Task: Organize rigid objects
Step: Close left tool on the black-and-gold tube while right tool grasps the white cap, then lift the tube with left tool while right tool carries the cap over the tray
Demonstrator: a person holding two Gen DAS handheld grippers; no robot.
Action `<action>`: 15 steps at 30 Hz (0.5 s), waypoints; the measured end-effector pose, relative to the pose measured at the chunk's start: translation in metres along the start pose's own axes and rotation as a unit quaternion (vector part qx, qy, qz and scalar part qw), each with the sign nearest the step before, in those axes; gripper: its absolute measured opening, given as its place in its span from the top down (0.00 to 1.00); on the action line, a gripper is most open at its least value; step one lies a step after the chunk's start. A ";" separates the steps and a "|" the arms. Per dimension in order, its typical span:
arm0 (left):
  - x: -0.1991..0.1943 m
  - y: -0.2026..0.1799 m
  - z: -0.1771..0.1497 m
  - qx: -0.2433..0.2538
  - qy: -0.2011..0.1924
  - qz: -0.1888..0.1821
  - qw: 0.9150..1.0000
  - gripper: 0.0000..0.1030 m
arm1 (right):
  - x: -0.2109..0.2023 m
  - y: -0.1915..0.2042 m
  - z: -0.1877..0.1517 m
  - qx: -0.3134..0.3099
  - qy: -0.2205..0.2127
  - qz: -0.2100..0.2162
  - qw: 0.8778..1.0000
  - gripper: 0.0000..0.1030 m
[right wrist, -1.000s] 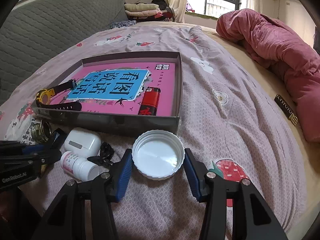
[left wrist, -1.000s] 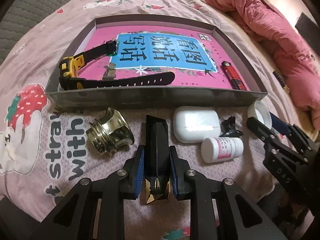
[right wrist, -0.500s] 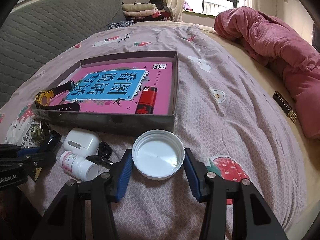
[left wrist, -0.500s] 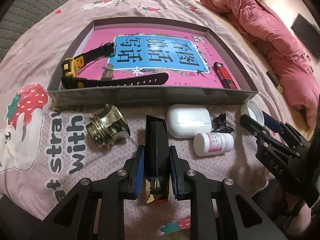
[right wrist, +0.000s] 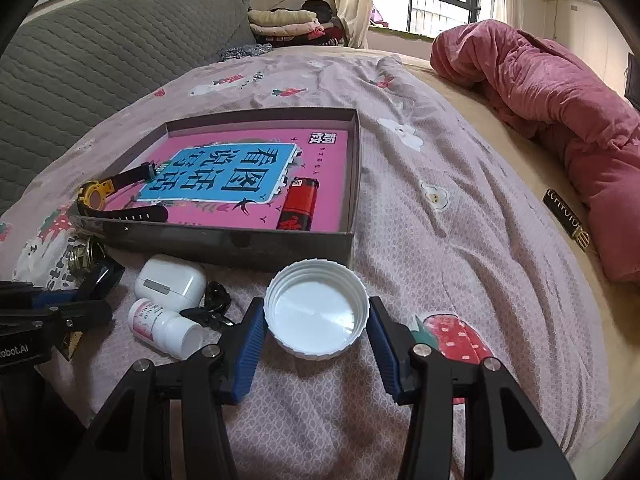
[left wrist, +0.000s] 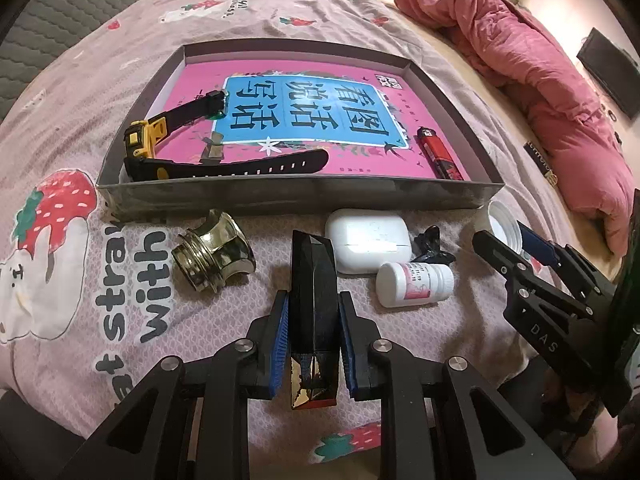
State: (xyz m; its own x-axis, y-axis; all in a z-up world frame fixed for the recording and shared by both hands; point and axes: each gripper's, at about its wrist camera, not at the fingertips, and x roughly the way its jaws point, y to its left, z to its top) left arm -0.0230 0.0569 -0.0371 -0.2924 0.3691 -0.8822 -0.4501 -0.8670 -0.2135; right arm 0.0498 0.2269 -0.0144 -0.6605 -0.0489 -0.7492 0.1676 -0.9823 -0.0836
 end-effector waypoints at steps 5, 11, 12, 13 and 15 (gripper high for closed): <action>-0.006 -0.003 0.000 -0.002 -0.002 -0.011 1.000 0.77 | -0.006 0.004 0.001 -0.003 -0.007 0.007 1.000 0.51; -0.012 -0.006 0.000 0.001 -0.007 -0.018 1.000 0.77 | -0.014 0.011 0.004 -0.007 -0.015 0.019 1.000 0.51; -0.013 -0.006 0.000 0.001 -0.008 -0.018 1.000 0.77 | -0.016 0.012 0.005 -0.006 -0.016 0.022 1.000 0.51; -0.013 -0.006 0.000 0.000 -0.009 -0.019 1.000 0.77 | -0.017 0.012 0.005 -0.005 -0.017 0.023 1.000 0.51; -0.014 -0.005 0.001 0.001 -0.010 -0.020 1.000 0.77 | -0.020 0.014 0.005 -0.005 -0.020 0.025 0.999 0.51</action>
State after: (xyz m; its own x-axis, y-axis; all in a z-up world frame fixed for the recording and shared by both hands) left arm -0.0172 0.0563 -0.0234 -0.2911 0.4099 -0.8644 -0.4632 -0.8510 -0.2476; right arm 0.0612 0.2132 0.0025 -0.6793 -0.1059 -0.7261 0.2095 -0.9764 -0.0535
